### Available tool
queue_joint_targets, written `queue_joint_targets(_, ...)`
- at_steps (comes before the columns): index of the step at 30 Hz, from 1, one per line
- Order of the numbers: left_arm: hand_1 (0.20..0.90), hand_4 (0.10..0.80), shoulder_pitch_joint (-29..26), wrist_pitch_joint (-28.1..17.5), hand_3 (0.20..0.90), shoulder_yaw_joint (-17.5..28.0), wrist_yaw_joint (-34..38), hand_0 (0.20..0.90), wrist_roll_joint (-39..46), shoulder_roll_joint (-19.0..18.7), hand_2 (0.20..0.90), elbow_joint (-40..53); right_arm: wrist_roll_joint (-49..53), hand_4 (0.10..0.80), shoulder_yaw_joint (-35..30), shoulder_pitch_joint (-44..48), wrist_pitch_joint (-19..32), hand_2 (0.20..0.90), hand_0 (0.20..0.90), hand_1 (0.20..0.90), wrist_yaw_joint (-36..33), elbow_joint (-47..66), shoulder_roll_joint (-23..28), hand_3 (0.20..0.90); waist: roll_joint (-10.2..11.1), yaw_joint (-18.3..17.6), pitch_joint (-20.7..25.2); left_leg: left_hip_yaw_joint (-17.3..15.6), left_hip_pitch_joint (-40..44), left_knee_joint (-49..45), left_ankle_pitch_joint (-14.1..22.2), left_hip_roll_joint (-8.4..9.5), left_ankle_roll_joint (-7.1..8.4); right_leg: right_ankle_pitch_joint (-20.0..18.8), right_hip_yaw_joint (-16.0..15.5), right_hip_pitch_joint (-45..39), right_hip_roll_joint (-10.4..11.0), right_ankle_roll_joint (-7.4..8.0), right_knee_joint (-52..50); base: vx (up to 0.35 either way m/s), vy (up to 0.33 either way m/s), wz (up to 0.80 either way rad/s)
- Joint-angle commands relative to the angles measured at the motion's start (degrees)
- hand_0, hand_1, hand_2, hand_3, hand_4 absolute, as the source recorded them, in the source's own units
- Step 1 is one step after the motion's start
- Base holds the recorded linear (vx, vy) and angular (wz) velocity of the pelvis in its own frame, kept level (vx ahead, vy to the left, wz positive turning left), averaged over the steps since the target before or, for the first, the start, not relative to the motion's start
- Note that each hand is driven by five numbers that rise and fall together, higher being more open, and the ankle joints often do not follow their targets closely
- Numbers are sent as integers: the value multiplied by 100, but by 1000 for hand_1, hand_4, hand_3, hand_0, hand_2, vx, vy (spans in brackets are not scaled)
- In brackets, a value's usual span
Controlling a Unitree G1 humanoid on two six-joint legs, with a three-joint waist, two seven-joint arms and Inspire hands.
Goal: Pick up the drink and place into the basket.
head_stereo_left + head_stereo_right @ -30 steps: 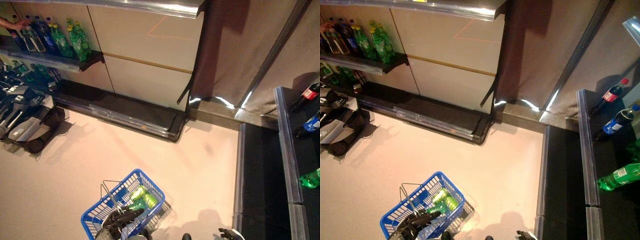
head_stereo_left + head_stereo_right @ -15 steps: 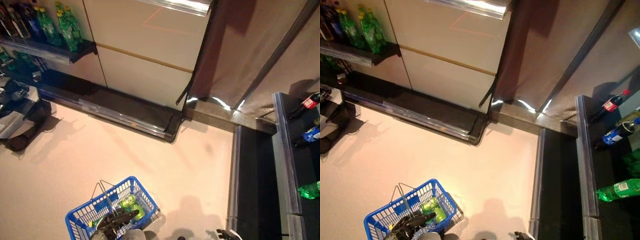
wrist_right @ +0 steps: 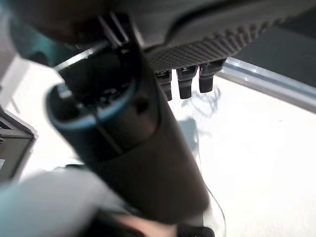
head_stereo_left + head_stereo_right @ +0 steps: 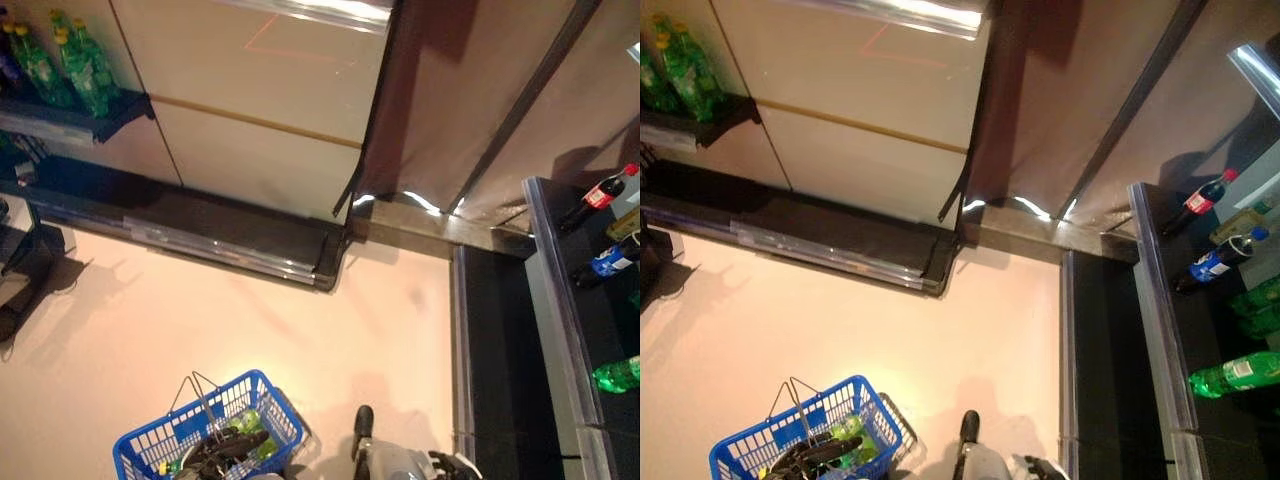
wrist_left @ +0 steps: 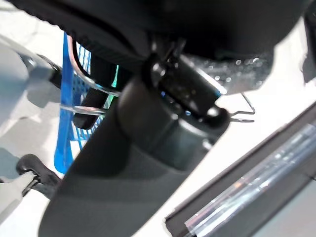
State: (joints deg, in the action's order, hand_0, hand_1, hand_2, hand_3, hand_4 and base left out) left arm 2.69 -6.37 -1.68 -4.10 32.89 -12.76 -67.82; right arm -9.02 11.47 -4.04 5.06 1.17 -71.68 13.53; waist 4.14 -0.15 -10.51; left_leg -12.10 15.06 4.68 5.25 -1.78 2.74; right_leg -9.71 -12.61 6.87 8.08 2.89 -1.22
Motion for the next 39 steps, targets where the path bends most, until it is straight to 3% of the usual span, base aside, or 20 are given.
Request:
queue_joint_targets(1, 300, 100, -857, -950, 200, 70, -491, 300, 5, -154, 300, 703, 99, 800, 89, 249, 151, 900, 900, 900, -33, -111, 161, 900, -32, 20, 271, 218, -571, -853, 80, 366, -299, 23, -269, -144, 31, 396, -56, 164, -155, -2)
queue_joint_targets(2, 300, 100, -859, -947, 200, 44, -557, 300, -94, -130, 300, 700, 161, 800, 56, 283, 115, 900, 900, 900, -40, -93, 198, 900, -33, 12, 294, 79, -660, -1241, 15, 288, -218, 149, -344, -247, 14, 303, -100, 152, -160, 1)
queue_joint_targets(4, 300, 100, -900, -994, 200, -92, -582, 300, -49, -35, 300, 703, 365, 800, -25, 355, 53, 900, 900, 900, -91, -98, 327, 900, -77, 31, 265, -149, -1119, -2194, -496, -89, 48, 382, -406, -575, -77, 90, -100, 129, -110, 14)
queue_joint_targets(5, 300, 100, -911, -992, 200, -106, -582, 300, -5, -27, 300, 712, 401, 800, -38, 371, 63, 900, 900, 900, -84, -105, 347, 900, -69, 30, 273, -164, -1208, -2268, -585, -132, 76, 412, -402, -611, -69, 62, -90, 150, -25, 13)
queue_joint_targets(6, 300, 100, -909, -961, 200, -129, -633, 300, 111, -9, 300, 777, 286, 800, -71, 427, 92, 900, 900, 900, -8, -102, 413, 900, -109, 74, 234, -161, -1373, -2371, -726, -325, 181, 523, -380, -837, -87, 20, -46, 171, 28, -4)
queue_joint_targets(7, 300, 100, -898, -955, 200, -135, -688, 300, 130, -4, 300, 813, 239, 800, -50, 450, 111, 900, 900, 900, -13, -98, 422, 900, -109, 94, 252, -131, -1402, -2188, -756, -346, 186, 541, -360, -898, -68, 36, -8, 207, 70, -26)
queue_joint_targets(11, 300, 100, -815, -974, 200, -121, -767, 300, 146, 18, 300, 825, 418, 800, -12, 491, 8, 900, 900, 900, -119, -102, 406, 900, -210, 170, 301, 336, -1208, -916, -710, -292, 118, 597, -64, -1076, -167, 108, 166, 200, 131, -19)
queue_joint_targets(14, 300, 100, -746, -1003, 200, -98, -691, 300, 123, 30, 300, 718, 386, 800, -17, 417, -4, 900, 900, 900, -119, -139, 400, 900, -298, 160, 355, 955, -1030, -228, -816, -222, 170, 630, 325, -1140, -296, 121, 276, 228, 143, -67)
queue_joint_targets(17, 300, 100, -664, -1022, 200, 3, -607, 300, 177, 30, 300, 647, 258, 800, -41, 337, -54, 900, 900, 900, -96, -148, 408, 900, -307, 162, 365, 1684, -1003, -318, -685, 8, 75, 670, 766, -1074, -300, 159, 174, 214, 180, -135)
queue_joint_targets(18, 300, 100, -623, -1047, 200, 86, -603, 300, 226, 6, 300, 622, 174, 800, -30, 330, -63, 900, 900, 900, -80, -130, 410, 900, -299, 178, 329, 1992, -1019, -466, -555, 142, -17, 726, 1053, -963, -294, 202, -19, 159, 224, -192)
queue_joint_targets(20, 300, 100, -672, -1077, 200, 114, -649, 300, 203, -57, 300, 571, 313, 800, -145, 235, 70, 900, 900, 900, -198, -138, 409, 900, -225, 90, 245, 1947, -1101, -672, -347, 330, -175, 607, 1329, -784, -219, 296, -38, 40, 221, -192)
queue_joint_targets(23, 300, 100, -896, -1046, 200, 70, -616, 300, 173, -171, 300, 447, 349, 800, -192, 185, 187, 900, 900, 900, -362, -93, 379, 900, -129, -39, 149, 1737, -1104, -635, -238, 419, -307, 406, 1479, -419, -89, 480, -133, -64, 211, -137)
queue_joint_targets(25, 300, 100, -977, -1110, 200, 76, -563, 300, 170, -218, 300, 358, 491, 800, -272, 164, 242, 900, 900, 900, -359, -101, 354, 900, -55, -117, 96, 1570, -1049, -587, -184, 460, -336, 159, 1354, -170, 52, 642, -116, -78, 145, -134)
queue_joint_targets(26, 300, 100, -947, -1084, 200, 177, -476, 300, 216, -281, 300, 425, 309, 800, -339, 129, 235, 900, 900, 900, -271, -54, 342, 900, -43, -79, 52, 1222, -956, -434, -211, 406, -322, -1, 941, -43, 247, 733, -326, -93, 118, -177)
queue_joint_targets(28, 300, 100, -927, -1044, 200, 266, -445, 300, 299, -332, 300, 486, 150, 800, -335, 85, 266, 900, 900, 900, -219, -39, 333, 900, -76, -26, 23, 950, -886, -320, -247, 340, -345, 51, 729, -71, 325, 748, -575, -136, 86, -149)
queue_joint_targets(34, 300, 100, -981, -1097, 200, 118, -361, 300, 320, -298, 300, 459, 513, 800, -374, 305, 301, 900, 900, 900, -218, -231, 316, 900, -241, 168, 274, 339, -1216, -410, -310, 212, -552, 359, 398, -407, 458, 484, -1334, -263, -41, -110)
queue_joint_targets(38, 300, 100, -907, -1069, 200, 185, -289, 300, 434, -340, 300, 507, 269, 800, -415, 484, 267, 900, 900, 900, -137, -223, 303, 900, -161, 426, 511, 61, -1325, -493, -267, 156, -470, 177, -47, -979, 958, 581, -670, -223, -236, -99)
queue_joint_targets(39, 300, 100, -893, -1047, 200, 203, -298, 300, 413, -357, 300, 520, 288, 800, -401, 523, 237, 900, 900, 900, -115, -228, 297, 900, -151, 462, 547, 5, -1303, -481, -274, 104, -429, 230, -124, -1093, 958, 617, -465, -194, -379, -106)
